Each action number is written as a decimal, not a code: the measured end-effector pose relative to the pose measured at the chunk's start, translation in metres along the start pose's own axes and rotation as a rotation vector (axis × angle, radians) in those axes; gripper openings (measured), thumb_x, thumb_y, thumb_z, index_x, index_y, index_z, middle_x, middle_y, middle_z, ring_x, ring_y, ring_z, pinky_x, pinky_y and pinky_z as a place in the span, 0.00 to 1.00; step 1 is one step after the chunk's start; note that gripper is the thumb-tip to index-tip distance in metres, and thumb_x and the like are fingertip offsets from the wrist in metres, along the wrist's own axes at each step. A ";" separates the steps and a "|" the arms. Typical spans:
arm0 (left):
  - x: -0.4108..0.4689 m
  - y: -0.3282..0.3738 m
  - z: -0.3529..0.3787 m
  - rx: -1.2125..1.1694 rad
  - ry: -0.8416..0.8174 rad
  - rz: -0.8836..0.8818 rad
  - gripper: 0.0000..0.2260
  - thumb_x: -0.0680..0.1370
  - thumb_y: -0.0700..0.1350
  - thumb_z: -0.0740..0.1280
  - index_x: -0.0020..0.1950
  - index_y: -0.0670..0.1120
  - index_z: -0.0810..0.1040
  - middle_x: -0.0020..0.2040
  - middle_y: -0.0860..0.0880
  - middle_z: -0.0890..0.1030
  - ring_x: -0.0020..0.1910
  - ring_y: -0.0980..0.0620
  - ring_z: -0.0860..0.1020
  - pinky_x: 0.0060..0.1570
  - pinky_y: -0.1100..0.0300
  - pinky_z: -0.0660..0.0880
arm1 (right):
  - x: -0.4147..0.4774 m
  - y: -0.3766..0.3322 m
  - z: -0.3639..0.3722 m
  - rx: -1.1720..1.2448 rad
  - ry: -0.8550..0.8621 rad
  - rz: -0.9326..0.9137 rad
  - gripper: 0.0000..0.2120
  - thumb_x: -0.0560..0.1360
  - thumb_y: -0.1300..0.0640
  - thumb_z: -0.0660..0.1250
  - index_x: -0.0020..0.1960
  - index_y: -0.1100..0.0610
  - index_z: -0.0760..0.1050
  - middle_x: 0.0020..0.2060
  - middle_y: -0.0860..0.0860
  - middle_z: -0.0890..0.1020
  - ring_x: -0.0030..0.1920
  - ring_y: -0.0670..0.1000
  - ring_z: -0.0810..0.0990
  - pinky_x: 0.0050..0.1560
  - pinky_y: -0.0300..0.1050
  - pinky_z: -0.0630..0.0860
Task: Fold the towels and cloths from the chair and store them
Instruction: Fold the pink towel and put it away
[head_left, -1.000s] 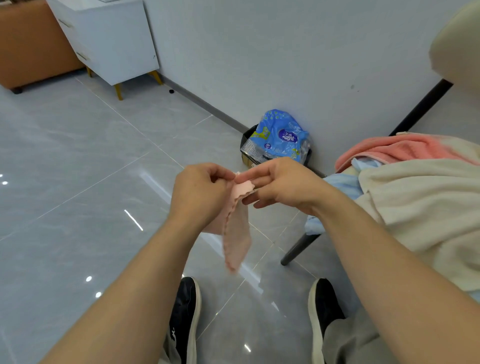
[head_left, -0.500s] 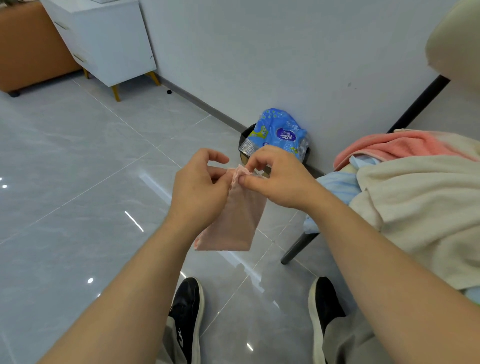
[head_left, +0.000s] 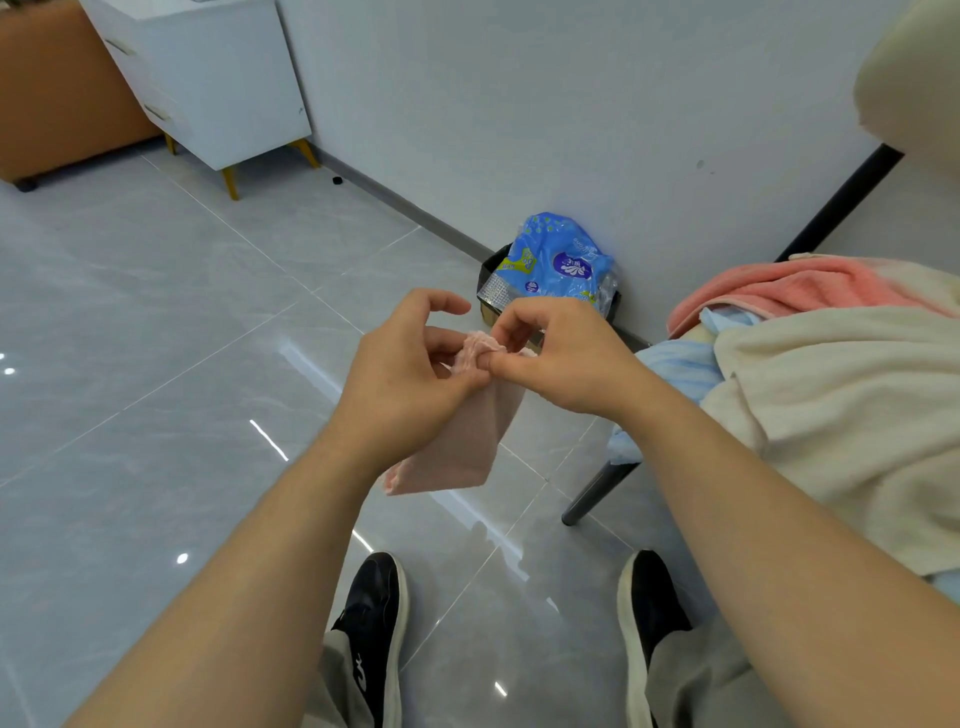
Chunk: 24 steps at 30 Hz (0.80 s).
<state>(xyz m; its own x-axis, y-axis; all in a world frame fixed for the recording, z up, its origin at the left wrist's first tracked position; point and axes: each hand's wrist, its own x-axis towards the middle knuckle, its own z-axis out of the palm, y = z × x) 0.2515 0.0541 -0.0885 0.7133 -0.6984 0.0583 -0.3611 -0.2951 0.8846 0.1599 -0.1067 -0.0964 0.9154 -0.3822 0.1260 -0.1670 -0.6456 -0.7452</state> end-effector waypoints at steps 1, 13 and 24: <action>0.001 -0.002 -0.001 0.009 -0.008 0.003 0.21 0.73 0.42 0.76 0.62 0.55 0.73 0.44 0.58 0.86 0.43 0.61 0.83 0.45 0.66 0.79 | 0.000 0.000 0.000 0.003 -0.001 0.004 0.05 0.72 0.54 0.76 0.42 0.53 0.81 0.37 0.46 0.83 0.38 0.42 0.79 0.41 0.33 0.74; 0.008 -0.005 -0.016 0.083 0.225 -0.020 0.16 0.76 0.37 0.64 0.59 0.55 0.77 0.44 0.57 0.82 0.44 0.67 0.77 0.37 0.78 0.68 | -0.007 0.018 0.018 -0.307 -0.390 0.132 0.15 0.68 0.48 0.77 0.52 0.50 0.80 0.44 0.46 0.81 0.46 0.49 0.80 0.48 0.49 0.79; 0.020 -0.025 -0.036 0.110 0.403 -0.206 0.19 0.73 0.35 0.59 0.54 0.53 0.81 0.44 0.58 0.80 0.45 0.57 0.80 0.42 0.64 0.75 | -0.002 0.016 0.003 -0.631 -0.030 -0.112 0.16 0.72 0.36 0.69 0.54 0.44 0.84 0.59 0.46 0.71 0.62 0.54 0.65 0.63 0.53 0.58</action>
<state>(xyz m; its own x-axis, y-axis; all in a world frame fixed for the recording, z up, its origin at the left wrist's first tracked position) 0.2964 0.0712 -0.0926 0.9455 -0.3155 0.0808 -0.2334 -0.4833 0.8438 0.1564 -0.1144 -0.1101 0.9481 -0.2772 0.1560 -0.2448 -0.9490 -0.1990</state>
